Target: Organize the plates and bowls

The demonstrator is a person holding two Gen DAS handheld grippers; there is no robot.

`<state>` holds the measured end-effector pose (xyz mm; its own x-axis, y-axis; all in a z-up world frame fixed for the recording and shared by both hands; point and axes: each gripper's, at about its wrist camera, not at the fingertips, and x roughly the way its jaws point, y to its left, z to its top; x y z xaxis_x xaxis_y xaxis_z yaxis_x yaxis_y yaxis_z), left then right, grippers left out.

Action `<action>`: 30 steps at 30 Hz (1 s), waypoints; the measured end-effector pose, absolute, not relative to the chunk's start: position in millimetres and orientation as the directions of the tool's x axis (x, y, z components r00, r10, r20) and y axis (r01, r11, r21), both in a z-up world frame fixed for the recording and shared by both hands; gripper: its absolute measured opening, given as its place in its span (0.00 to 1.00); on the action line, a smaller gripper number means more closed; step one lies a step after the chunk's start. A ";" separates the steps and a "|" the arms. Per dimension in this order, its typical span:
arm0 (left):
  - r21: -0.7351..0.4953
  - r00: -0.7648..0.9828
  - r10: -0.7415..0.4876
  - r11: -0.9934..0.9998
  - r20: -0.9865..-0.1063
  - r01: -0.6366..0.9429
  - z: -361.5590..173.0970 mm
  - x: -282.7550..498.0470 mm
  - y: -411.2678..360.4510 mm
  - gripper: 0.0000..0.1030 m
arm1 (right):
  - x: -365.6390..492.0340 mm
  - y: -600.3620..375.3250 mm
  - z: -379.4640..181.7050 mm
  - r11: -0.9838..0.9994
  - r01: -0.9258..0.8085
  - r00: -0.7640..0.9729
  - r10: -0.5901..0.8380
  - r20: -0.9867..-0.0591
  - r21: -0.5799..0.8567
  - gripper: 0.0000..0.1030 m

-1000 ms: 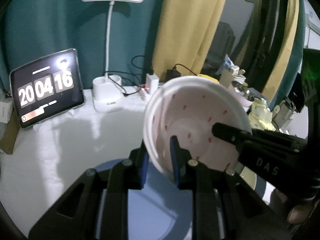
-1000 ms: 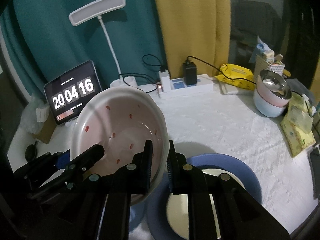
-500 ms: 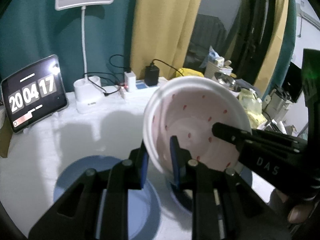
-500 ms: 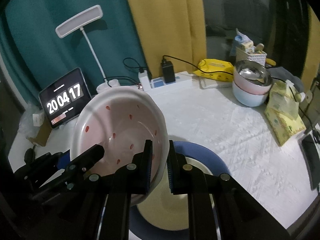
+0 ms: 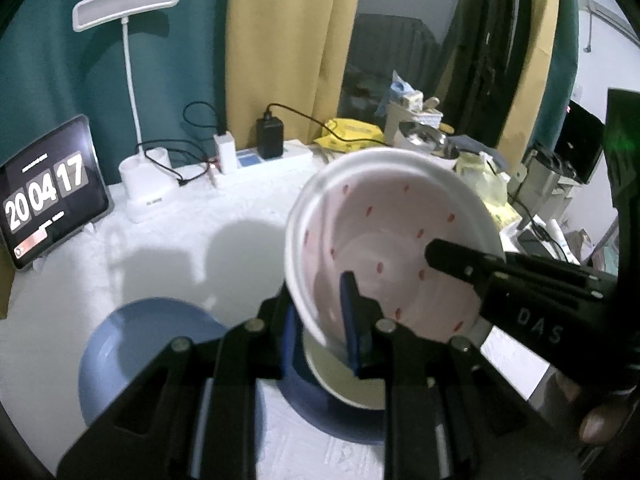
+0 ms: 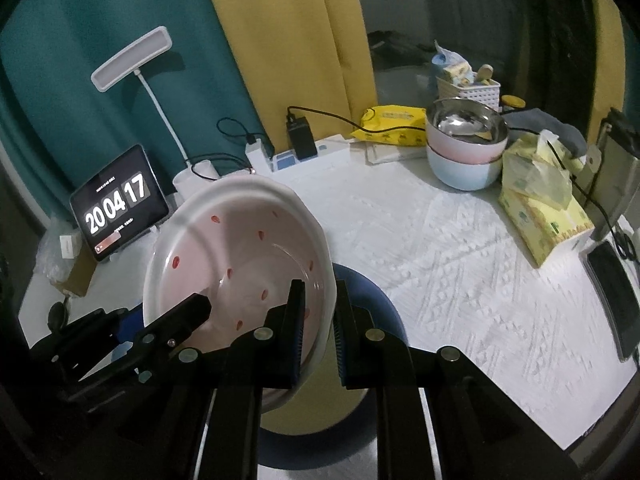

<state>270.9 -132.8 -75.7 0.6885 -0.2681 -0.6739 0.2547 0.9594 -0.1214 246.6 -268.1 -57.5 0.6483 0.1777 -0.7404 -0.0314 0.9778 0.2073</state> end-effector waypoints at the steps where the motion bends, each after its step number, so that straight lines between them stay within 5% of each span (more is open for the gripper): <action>1: -0.121 0.686 -0.268 0.959 -0.676 0.255 -77.3 270.1 -134.4 0.20 | 245.2 -270.0 -59.0 0.978 -0.030 0.647 0.177 -0.742 0.207 0.14; 30: -0.065 0.628 -0.217 0.965 -0.747 0.256 -117.7 262.5 -154.3 0.21 | 235.7 -285.5 -99.0 0.975 0.000 0.593 0.179 -0.785 0.222 0.14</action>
<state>262.5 -154.3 -117.7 0.6280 -0.2172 -0.7473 0.2558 0.9645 -0.0654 235.7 -285.5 -99.0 0.5928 0.1788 -0.7852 0.0003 0.9750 0.2222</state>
